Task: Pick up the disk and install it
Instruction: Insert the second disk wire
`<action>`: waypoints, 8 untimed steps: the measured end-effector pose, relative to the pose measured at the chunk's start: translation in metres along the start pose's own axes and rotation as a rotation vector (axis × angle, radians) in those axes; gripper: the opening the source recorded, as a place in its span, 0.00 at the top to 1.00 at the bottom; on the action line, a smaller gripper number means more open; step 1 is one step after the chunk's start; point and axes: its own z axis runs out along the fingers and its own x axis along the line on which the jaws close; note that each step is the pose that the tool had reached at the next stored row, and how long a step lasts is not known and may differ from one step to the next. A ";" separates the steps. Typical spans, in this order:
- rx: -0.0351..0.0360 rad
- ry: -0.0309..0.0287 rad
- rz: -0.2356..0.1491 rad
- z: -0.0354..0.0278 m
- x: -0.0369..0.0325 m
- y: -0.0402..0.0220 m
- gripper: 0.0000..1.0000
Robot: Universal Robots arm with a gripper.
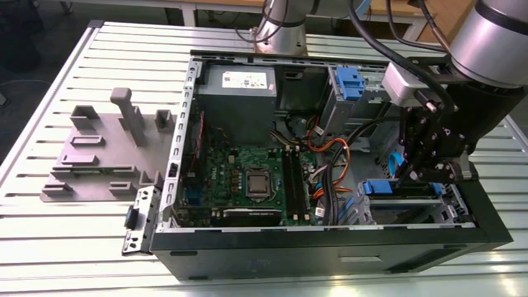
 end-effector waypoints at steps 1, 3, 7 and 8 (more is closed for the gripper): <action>0.0000 -0.0013 0.000 0.0001 -0.0001 0.0000 0.84; 0.0000 -0.0030 0.002 0.0001 0.0000 0.0000 0.84; -0.0005 -0.0046 0.007 0.0004 0.0000 0.0000 0.84; -0.0006 -0.0049 0.008 0.0007 0.0000 0.0000 0.84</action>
